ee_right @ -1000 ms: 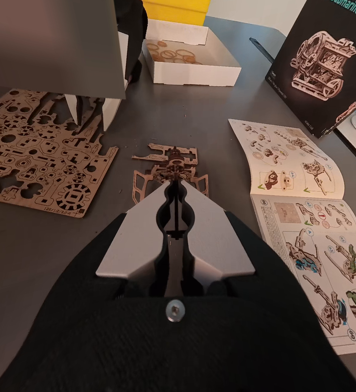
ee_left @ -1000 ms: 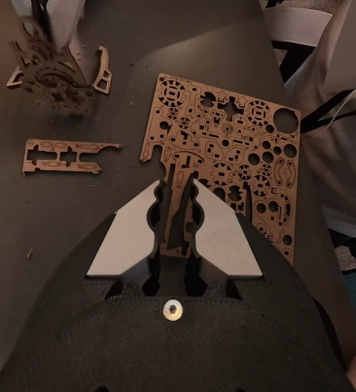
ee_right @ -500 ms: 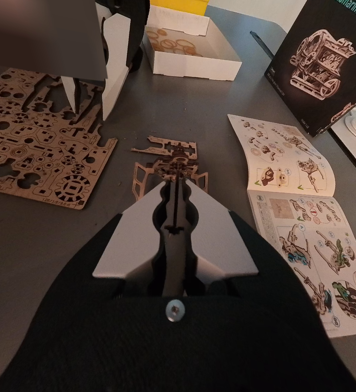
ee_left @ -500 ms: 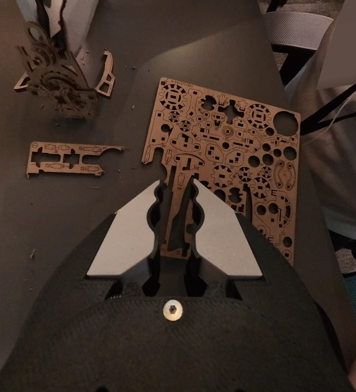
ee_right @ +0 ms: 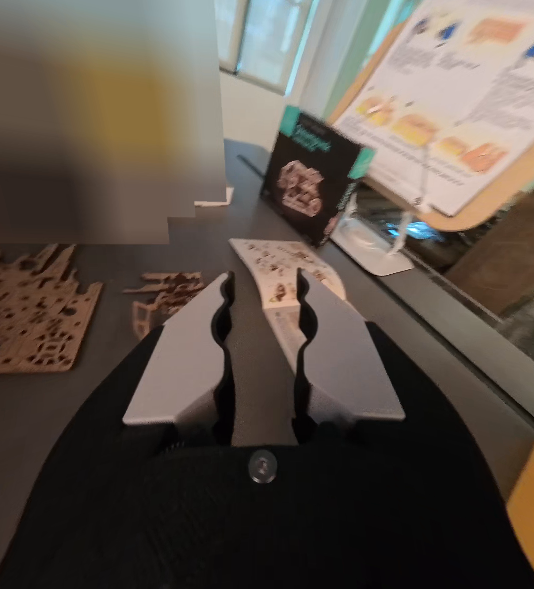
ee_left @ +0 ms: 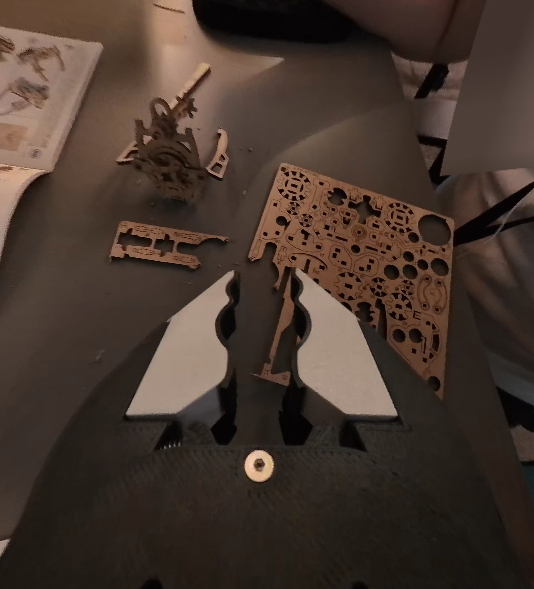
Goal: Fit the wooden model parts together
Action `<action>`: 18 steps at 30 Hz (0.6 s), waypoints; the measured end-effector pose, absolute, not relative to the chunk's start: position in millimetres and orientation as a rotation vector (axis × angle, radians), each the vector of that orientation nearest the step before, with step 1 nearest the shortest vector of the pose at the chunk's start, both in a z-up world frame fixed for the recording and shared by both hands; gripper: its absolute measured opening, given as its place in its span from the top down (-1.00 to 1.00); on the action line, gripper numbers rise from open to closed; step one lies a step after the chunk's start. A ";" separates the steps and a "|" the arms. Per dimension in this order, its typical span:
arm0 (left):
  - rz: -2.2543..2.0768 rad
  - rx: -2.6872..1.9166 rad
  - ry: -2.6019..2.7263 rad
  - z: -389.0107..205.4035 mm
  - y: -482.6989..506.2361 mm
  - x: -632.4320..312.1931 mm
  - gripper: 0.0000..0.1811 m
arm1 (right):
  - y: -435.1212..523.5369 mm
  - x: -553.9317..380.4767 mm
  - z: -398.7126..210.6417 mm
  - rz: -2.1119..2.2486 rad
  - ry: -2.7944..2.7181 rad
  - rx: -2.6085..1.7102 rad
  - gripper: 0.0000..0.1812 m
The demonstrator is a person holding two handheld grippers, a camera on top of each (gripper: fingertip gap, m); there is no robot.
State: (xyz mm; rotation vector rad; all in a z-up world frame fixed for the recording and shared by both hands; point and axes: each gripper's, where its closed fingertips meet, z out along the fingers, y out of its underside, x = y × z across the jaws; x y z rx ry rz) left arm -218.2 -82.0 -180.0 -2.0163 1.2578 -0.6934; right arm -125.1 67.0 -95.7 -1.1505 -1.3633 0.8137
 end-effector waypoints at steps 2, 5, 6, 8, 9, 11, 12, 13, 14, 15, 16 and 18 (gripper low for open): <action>-0.677 -1.997 1.221 -175.2 -75.7 -218.6 0.64 | 78.9 -122.1 -79.7 0.786 -1.268 -1.183 0.44; -0.658 -1.956 1.168 -167.2 -66.7 -217.0 0.61 | 84.8 -125.6 -53.7 0.747 -1.206 -1.182 0.40; -0.651 -1.943 1.145 -164.5 -63.3 -216.5 0.61 | 83.6 -129.9 -46.6 0.742 -1.213 -1.175 0.42; -0.669 -1.924 1.092 -158.7 -57.8 -213.7 0.61 | 83.2 -141.6 -34.3 0.735 -1.230 -1.167 0.42; -0.687 -1.912 1.072 -156.0 -56.3 -211.2 0.61 | 83.6 -148.5 -29.1 0.730 -1.241 -1.152 0.44; -0.676 -1.906 1.043 -154.6 -51.6 -211.2 0.61 | 91.1 -160.4 -21.1 0.685 -1.241 -1.103 0.51; -0.655 -1.905 1.032 -154.7 -48.7 -212.6 0.61 | 96.2 -165.0 -20.1 0.652 -1.242 -1.069 0.52; -0.637 -1.900 1.020 -154.4 -45.9 -214.0 0.61 | 102.9 -167.3 -21.2 0.610 -1.233 -1.040 0.54; -0.625 -1.895 1.005 -153.7 -43.3 -215.3 0.61 | 109.3 -167.6 -23.9 0.571 -1.216 -1.018 0.55; -0.617 -1.891 0.985 -152.7 -40.4 -216.9 0.62 | 113.2 -166.5 -29.0 0.544 -1.206 -1.003 0.57; -0.613 -1.888 0.964 -151.8 -37.8 -218.4 0.62 | 114.6 -164.2 -35.6 0.527 -1.204 -0.997 0.59; -0.594 -1.890 0.927 -151.7 -32.3 -222.4 0.63 | 111.8 -157.7 -48.5 0.486 -1.228 -0.974 0.63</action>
